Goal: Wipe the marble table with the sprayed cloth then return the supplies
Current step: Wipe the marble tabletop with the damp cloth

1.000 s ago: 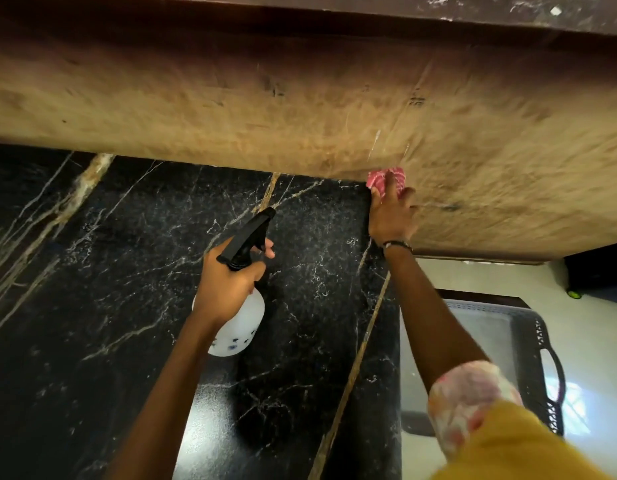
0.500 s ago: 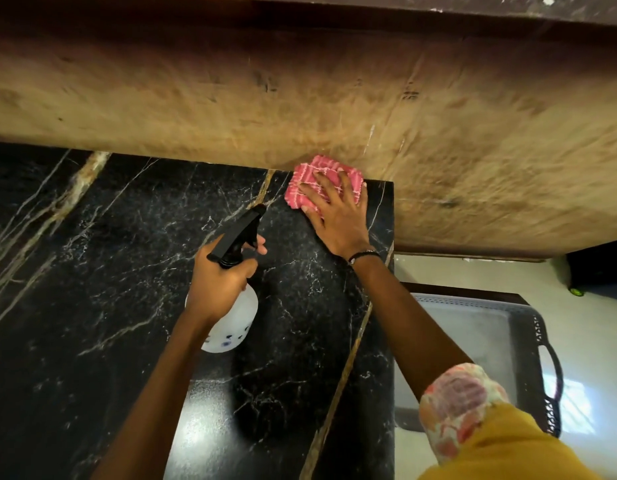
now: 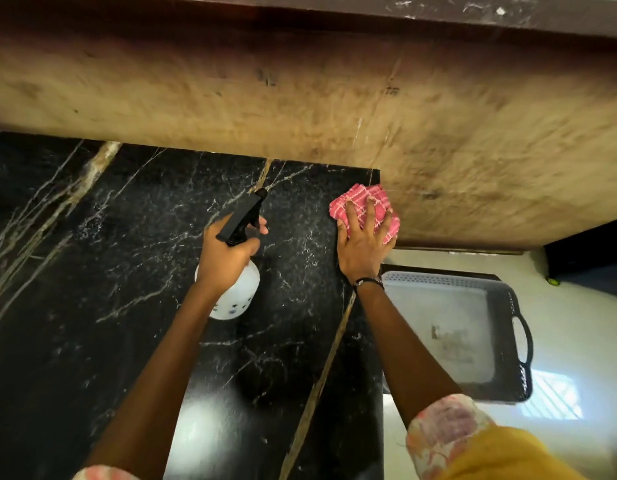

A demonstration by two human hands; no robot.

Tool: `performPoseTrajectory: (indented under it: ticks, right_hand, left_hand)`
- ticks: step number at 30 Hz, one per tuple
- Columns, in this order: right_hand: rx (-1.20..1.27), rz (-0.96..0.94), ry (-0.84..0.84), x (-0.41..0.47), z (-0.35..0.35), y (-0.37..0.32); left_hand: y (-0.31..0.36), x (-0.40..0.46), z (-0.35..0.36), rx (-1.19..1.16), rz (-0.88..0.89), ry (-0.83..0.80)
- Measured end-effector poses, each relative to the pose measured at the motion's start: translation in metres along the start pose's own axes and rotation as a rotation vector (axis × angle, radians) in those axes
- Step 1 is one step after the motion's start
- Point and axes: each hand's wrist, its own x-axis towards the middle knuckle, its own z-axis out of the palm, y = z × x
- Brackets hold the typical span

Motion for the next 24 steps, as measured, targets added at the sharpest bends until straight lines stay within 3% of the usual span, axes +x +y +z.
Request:
performPoseTrajectory:
  ticks: [12,24]
  right_hand:
    - [0.045,0.012,0.027,-0.191,0.011,0.040]
    - [-0.016,0.062,0.078,-0.394,0.028,0.074]
  left_hand:
    - [-0.032,-0.146,-0.033,0.012,-0.044,-0.073]
    - [-0.072,-0.299,-0.074,0.052,-0.060,-0.038]
